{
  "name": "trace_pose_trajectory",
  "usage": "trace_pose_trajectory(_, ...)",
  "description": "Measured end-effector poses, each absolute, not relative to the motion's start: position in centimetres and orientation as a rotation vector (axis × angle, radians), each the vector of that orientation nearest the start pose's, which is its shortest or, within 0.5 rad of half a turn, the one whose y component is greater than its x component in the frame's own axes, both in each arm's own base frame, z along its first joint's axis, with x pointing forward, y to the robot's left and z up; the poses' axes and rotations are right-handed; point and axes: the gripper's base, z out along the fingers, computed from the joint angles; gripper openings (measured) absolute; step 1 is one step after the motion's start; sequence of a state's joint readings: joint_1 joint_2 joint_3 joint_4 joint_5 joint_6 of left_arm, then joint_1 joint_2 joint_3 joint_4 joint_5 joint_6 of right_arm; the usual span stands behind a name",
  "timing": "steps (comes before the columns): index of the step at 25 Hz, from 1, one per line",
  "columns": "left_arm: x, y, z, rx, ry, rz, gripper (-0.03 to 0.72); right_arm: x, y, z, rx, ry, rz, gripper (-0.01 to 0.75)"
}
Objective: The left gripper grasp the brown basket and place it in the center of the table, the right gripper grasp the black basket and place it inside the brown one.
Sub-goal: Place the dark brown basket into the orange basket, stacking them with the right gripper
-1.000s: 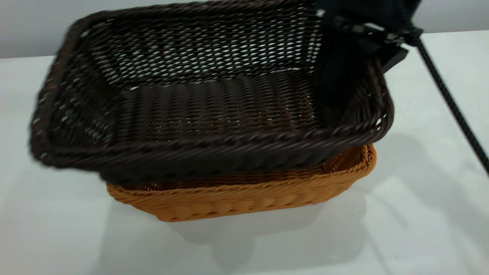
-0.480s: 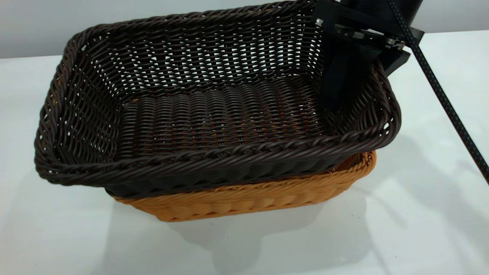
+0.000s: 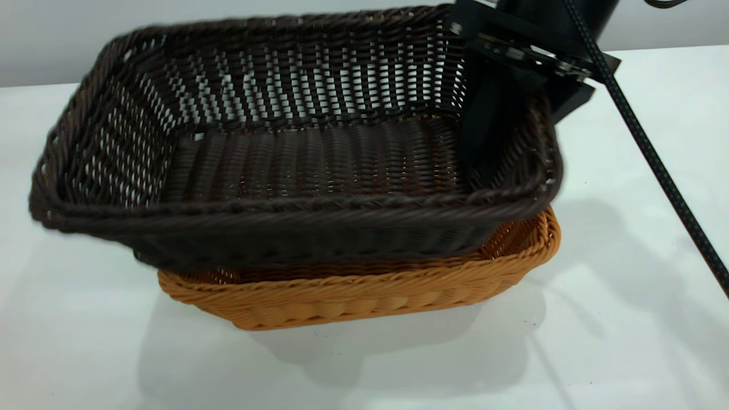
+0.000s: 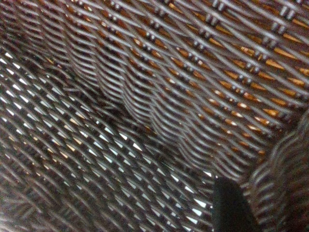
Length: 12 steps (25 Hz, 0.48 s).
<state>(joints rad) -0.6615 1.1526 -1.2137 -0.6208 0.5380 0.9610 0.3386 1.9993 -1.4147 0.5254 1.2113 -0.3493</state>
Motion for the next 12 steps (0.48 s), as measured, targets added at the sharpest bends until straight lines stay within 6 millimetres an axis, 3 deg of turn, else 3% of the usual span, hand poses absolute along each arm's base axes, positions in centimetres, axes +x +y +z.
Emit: trace_pose_trajectory(12,17.84,-17.41,42.86,1.149,1.509,-0.460,0.545,34.10,16.24,17.72,-0.776,3.115,0.723,0.283)
